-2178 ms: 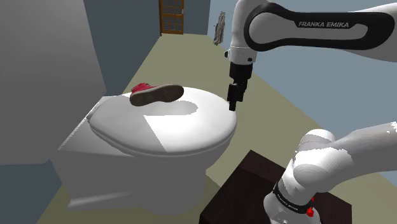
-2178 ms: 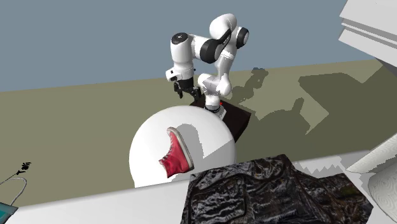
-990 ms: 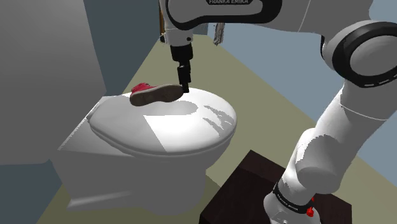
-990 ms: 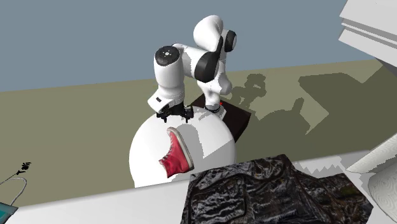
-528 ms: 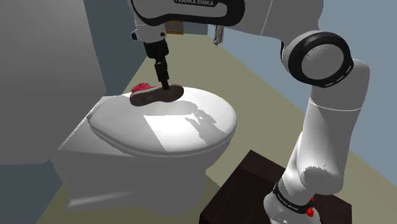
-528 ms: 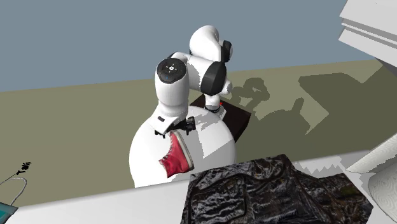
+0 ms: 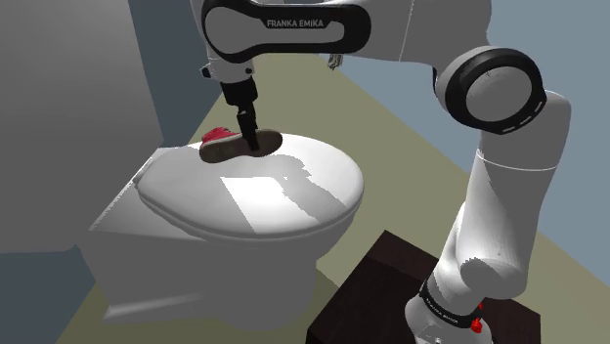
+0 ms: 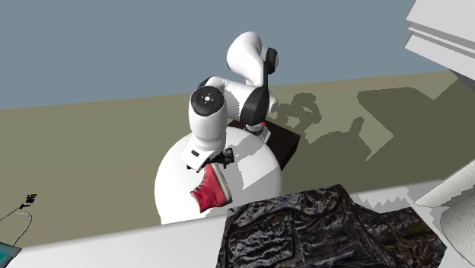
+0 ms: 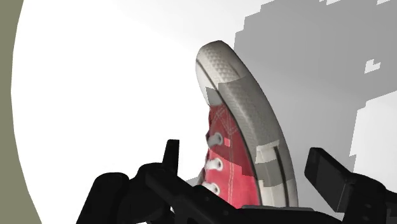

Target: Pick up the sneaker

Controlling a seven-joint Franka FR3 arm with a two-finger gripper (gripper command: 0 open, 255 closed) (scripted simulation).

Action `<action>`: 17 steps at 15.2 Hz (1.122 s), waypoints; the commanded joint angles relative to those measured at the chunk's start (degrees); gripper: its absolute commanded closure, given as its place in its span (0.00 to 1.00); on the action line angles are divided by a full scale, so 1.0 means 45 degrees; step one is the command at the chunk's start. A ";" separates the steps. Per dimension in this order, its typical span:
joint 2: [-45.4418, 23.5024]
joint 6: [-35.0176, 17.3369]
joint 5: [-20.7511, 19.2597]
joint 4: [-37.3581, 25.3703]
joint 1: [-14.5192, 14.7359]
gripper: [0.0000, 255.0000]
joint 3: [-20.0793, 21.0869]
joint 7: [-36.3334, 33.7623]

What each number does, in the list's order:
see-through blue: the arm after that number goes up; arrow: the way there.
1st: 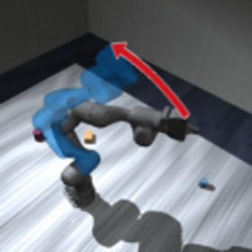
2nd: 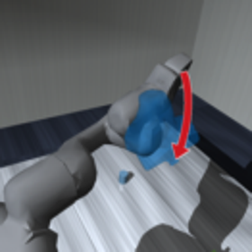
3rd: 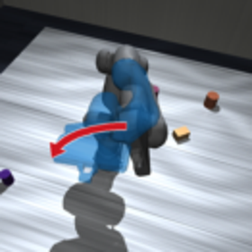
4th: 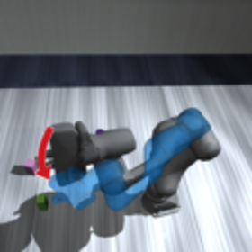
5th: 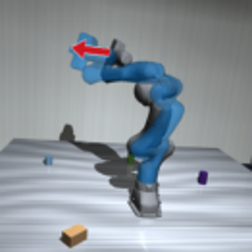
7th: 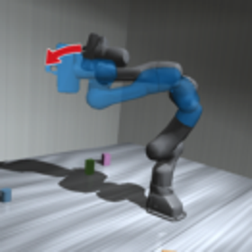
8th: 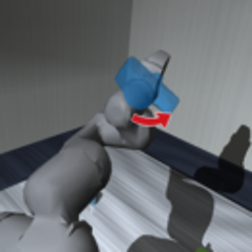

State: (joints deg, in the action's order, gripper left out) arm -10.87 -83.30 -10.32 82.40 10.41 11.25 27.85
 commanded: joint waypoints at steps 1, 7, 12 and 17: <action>0.0032 -0.0084 0.0007 0.0110 -0.0007 1.00 -0.0001 -0.0006; 0.0043 -0.0092 0.0009 0.0130 -0.0007 1.00 -0.0001 -0.0009; -0.0067 0.0291 -0.0017 -0.0363 0.0022 1.00 0.0007 0.0027; -0.0357 0.1270 -0.0094 -0.1630 0.0101 1.00 0.0024 0.0126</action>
State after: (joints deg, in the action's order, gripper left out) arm -12.28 -78.46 -10.68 76.14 10.76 11.32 28.41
